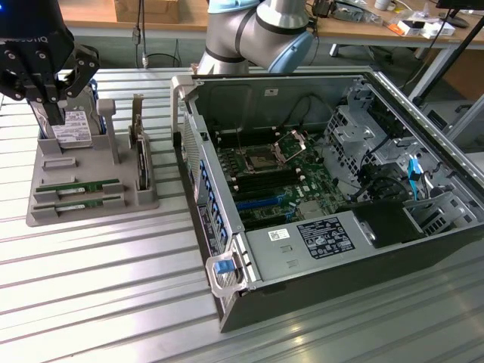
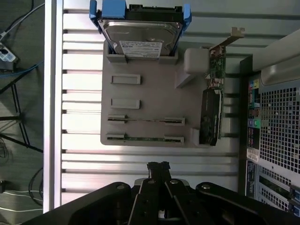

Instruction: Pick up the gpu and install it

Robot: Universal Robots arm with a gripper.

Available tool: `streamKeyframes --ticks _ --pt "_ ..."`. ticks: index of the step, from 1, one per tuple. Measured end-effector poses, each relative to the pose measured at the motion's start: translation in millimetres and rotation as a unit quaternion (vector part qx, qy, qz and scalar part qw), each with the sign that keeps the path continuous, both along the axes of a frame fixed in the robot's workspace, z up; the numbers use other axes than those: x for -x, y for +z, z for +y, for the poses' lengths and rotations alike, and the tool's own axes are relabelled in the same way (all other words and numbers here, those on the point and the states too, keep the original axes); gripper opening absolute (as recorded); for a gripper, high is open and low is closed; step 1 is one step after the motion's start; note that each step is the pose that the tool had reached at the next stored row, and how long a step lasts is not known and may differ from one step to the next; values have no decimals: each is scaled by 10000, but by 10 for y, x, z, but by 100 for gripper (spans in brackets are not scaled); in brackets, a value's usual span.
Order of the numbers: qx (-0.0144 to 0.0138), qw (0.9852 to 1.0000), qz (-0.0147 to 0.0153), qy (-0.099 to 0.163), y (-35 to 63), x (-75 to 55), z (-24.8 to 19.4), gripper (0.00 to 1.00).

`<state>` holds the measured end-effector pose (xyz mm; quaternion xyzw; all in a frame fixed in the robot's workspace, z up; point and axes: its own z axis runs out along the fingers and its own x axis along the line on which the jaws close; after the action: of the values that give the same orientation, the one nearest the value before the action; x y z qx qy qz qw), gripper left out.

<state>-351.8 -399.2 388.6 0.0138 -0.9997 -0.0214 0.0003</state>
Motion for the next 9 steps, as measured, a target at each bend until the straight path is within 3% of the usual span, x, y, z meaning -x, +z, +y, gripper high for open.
streamKeyframes --ticks 9 --pt "0 9994 0 338 0 0 0 10"
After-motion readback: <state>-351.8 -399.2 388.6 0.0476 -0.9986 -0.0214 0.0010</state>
